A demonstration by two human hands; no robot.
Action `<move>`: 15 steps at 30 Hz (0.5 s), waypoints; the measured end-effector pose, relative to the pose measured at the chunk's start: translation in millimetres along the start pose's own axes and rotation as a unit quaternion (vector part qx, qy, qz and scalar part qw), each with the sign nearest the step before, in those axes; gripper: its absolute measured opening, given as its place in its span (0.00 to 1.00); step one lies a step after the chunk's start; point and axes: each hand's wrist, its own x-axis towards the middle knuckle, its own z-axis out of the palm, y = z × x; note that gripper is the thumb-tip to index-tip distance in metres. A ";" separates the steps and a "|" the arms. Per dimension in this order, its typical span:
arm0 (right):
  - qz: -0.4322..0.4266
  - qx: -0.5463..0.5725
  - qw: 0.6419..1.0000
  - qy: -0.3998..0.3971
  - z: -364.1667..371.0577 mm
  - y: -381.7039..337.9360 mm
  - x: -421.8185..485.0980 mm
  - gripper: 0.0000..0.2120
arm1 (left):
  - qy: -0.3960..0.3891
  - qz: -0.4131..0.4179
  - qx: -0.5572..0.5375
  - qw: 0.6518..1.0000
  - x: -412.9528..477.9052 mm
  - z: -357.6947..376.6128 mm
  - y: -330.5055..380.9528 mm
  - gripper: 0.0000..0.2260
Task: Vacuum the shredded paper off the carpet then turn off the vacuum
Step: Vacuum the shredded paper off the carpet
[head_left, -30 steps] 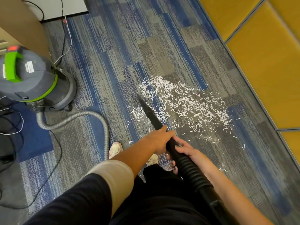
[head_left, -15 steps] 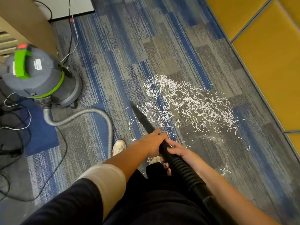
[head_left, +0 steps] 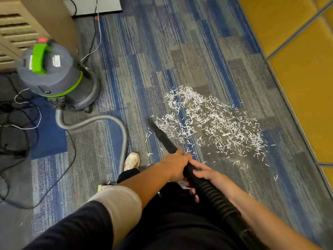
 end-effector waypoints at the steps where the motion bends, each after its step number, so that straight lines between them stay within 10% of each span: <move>1: -0.002 0.003 1.000 0.003 -1.7 0.2 -0.7 0.21 | 0.000 0.004 0.002 1.000 1.4 0.0 1.6 0.18; 15: 0.004 0.019 1.000 0.010 -10.5 2.0 -8.1 0.23 | -0.040 0.031 0.021 0.998 4.7 -5.3 11.9 0.21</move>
